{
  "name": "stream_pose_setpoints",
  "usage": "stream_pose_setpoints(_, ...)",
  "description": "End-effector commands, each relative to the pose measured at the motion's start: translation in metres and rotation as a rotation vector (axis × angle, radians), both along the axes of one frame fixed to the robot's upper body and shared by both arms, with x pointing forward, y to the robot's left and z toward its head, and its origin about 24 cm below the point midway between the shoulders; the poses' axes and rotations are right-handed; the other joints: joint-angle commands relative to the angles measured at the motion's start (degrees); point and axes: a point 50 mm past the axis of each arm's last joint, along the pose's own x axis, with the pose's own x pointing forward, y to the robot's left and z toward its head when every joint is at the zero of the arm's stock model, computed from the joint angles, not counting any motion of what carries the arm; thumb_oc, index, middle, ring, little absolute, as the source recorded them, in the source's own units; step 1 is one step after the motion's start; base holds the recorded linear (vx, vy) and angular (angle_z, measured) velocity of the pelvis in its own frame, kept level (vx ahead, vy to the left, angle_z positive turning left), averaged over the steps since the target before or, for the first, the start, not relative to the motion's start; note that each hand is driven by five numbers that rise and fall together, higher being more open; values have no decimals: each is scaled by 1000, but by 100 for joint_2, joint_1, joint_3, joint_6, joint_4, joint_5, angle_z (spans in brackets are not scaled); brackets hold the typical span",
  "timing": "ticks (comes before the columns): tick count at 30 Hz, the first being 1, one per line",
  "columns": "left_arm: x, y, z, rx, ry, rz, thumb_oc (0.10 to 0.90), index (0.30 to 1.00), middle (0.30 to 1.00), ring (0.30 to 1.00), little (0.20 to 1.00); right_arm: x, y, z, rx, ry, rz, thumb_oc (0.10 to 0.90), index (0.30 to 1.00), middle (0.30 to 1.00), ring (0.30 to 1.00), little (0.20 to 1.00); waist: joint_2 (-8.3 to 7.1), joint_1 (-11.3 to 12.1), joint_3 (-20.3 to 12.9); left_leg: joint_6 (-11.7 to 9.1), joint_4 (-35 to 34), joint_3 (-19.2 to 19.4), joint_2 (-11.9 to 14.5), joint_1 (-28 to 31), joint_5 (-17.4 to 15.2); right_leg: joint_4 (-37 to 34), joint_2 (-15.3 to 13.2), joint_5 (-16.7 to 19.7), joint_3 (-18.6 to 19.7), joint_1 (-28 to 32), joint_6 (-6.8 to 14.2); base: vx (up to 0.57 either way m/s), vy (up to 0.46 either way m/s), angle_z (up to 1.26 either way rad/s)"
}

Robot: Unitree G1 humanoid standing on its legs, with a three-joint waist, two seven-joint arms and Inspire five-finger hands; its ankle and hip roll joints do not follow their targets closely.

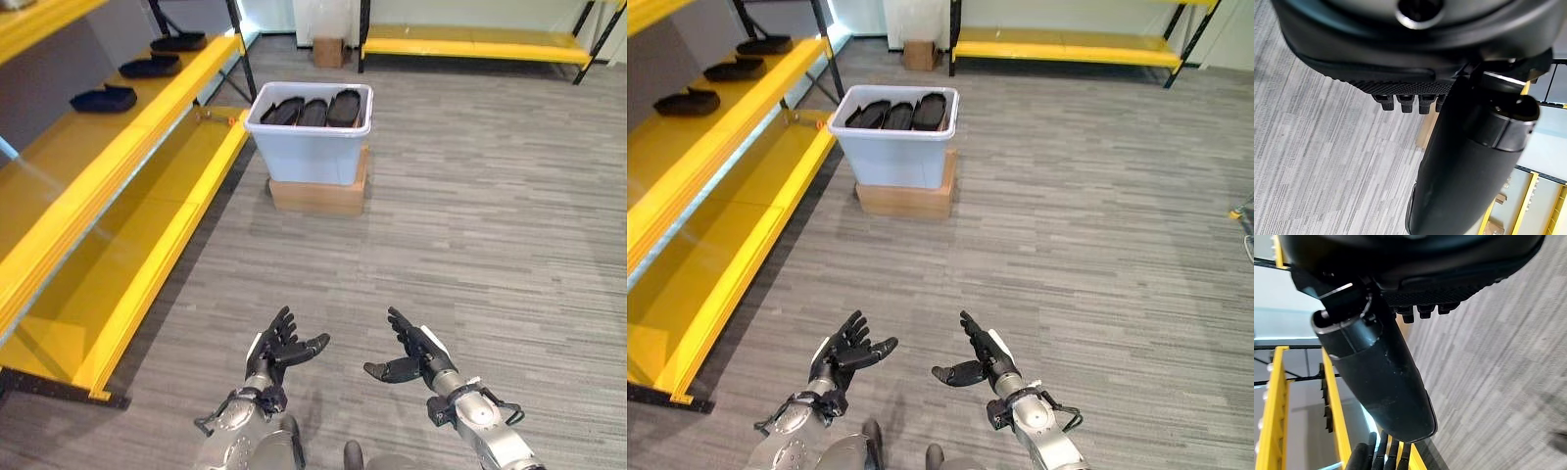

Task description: Move parts from the plastic box to the shelf.

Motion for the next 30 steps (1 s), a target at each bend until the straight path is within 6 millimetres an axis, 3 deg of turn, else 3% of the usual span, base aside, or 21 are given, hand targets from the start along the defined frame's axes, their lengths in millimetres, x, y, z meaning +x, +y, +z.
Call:
stream_pose_setpoints(1,22,23,34,-23,-183,227,900,1000,1000,1000,1000,16,-5,41,95,-206,19,900,1000,1000,1000,1000,-141,122,71,22,-568,40,138,728,678,144,-433,47,254,29,633,136,76,-51)
stream_pose_setpoints(5,21,27,31,-3,-185,268,900,1000,1000,1000,1000,17,-1,46,86,-223,49,900,1000,1000,1000,1000,-137,148,122,-68,-737,-20,411,673,622,350,-552,-176,182,111,642,153,155,-25)
stream_pose_setpoints(7,22,25,30,6,-199,256,900,1000,1000,1000,1000,17,-1,45,81,-224,43,900,1000,1000,1000,1000,-10,104,98,-150,-761,154,517,923,633,551,-643,-306,-8,77,652,240,300,-23)
stream_pose_setpoints(13,27,24,32,7,-209,216,900,1000,1000,1000,1000,16,-4,41,82,-217,17,900,1000,1000,1000,1000,97,82,35,-189,-651,216,396,1268,632,556,-733,-245,-148,80,728,199,193,-1)
stream_pose_setpoints(16,30,22,37,36,-232,173,900,1000,1000,1000,1000,17,-1,41,86,-218,6,900,1000,1000,1000,1000,80,114,-64,-135,-584,219,214,1432,439,464,-827,-143,-204,68,829,201,161,-9)
stream_pose_setpoints(22,33,19,43,61,-250,71,900,1000,1000,1000,1000,20,8,44,126,-239,-43,900,1000,1000,1000,1000,-67,250,-196,154,-385,263,-173,1481,2,428,-1102,-13,-198,42,1081,171,144,13)
stream_pose_setpoints(27,36,16,49,85,-271,-51,900,1000,1000,1000,1000,24,11,48,152,-262,-78,900,1000,1000,1000,1000,-53,304,-266,353,-469,413,-307,1609,-100,561,-1307,132,-200,-72,1266,116,149,-8)
stream_pose_setpoints(30,37,13,49,90,-268,-132,900,1000,1000,1000,1000,27,12,49,157,-271,-94,900,1000,1000,1000,1000,-55,311,-347,586,-380,474,-478,1550,-251,951,-1417,368,-148,-205,1301,80,193,-27)
